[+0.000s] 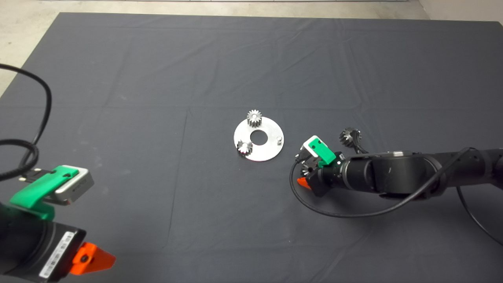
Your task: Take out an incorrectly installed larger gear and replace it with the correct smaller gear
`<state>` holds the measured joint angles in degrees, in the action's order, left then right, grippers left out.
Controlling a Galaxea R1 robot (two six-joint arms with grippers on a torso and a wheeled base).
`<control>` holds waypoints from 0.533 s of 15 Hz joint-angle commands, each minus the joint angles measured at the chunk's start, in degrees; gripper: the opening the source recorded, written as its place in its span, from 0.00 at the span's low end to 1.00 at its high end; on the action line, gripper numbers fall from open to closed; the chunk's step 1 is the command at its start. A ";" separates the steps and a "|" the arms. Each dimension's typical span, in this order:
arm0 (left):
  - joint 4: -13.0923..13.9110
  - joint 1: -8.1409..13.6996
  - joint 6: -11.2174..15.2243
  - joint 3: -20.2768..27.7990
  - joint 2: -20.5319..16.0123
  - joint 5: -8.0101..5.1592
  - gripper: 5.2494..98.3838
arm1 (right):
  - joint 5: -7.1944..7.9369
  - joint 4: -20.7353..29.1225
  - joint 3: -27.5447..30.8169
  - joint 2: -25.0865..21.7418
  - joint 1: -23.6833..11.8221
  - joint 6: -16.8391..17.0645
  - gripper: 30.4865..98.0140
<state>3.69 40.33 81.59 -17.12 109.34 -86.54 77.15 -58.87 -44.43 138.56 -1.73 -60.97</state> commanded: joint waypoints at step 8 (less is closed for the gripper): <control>1.14 0.28 0.06 1.05 -0.39 -0.21 1.00 | -0.07 -6.52 -0.11 -0.17 0.85 -0.29 0.29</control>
<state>3.69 40.33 81.59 -17.12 109.18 -86.54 77.14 -63.70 -44.43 138.56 -0.30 -60.97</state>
